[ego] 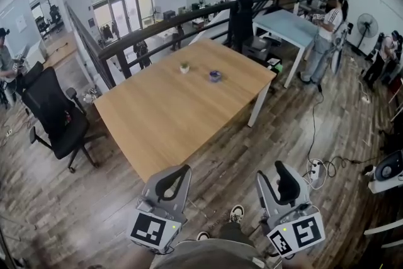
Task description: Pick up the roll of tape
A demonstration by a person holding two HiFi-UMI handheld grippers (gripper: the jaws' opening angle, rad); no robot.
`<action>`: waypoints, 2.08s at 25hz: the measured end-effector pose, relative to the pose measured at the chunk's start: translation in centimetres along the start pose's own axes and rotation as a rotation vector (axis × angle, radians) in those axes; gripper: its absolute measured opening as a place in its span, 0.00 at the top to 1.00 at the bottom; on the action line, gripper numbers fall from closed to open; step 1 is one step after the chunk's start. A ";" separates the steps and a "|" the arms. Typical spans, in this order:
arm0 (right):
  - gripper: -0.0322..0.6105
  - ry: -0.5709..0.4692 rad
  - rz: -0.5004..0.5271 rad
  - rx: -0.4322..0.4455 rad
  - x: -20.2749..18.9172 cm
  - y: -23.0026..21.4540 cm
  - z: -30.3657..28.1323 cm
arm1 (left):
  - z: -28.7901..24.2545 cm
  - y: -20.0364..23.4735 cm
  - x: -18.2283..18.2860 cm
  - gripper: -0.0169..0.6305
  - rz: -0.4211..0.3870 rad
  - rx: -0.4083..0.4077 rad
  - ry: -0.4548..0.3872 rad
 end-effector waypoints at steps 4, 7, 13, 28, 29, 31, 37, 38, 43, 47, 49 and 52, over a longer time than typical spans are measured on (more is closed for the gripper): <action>0.68 0.009 -0.007 0.002 -0.3 -1.5 -1.1 | -2.0 0.4 -0.3 0.97 -0.023 -0.007 -0.021; 0.68 0.015 -0.016 0.005 -0.9 -3.2 -2.2 | -4.0 0.5 -0.8 0.97 -0.024 -0.001 0.003; 0.68 0.025 -0.027 0.018 -1.7 -8.6 -5.0 | -9.8 0.4 -1.1 0.97 -0.051 0.004 0.005; 0.68 0.052 -0.051 0.101 -2.6 -28.4 -12.5 | -29.5 -3.5 0.6 0.97 -0.050 0.071 0.052; 0.68 0.053 -0.052 0.106 -2.7 -29.5 -12.8 | -30.5 -3.8 0.6 0.97 -0.054 0.073 0.046; 0.68 0.056 -0.053 0.113 -2.9 -31.2 -13.3 | -32.3 -4.3 0.8 0.97 -0.057 0.078 0.036; 0.68 0.058 -0.067 0.118 -3.1 -34.5 -14.6 | -36.0 -4.8 1.5 0.97 -0.061 0.083 0.043; 0.68 0.058 -0.067 0.119 -3.1 -34.9 -14.9 | -36.6 -4.7 1.5 0.97 -0.063 0.083 0.041; 0.68 0.070 -0.060 0.130 -3.5 -36.6 -16.8 | -38.9 -4.1 0.7 0.97 -0.051 0.096 0.050; 0.68 0.079 -0.056 0.132 -3.7 -38.4 -18.9 | -41.2 -3.1 0.4 0.97 -0.043 0.094 0.056; 0.68 0.088 -0.053 0.136 -3.8 -39.4 -20.5 | -42.7 -2.3 0.2 0.97 -0.040 0.100 0.050; 0.68 0.106 -0.042 0.152 -3.8 -40.7 -23.7 | -45.2 -0.3 -0.2 0.97 -0.015 0.118 0.059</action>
Point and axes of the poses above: the fingertips, and each gripper's own axes: z backward along the fingers, y to its left, x out of its top, the point moved 8 cm from there along z, backward along the fingers, and after that the axes turned 6 degrees about x, right-handed, at the moved point
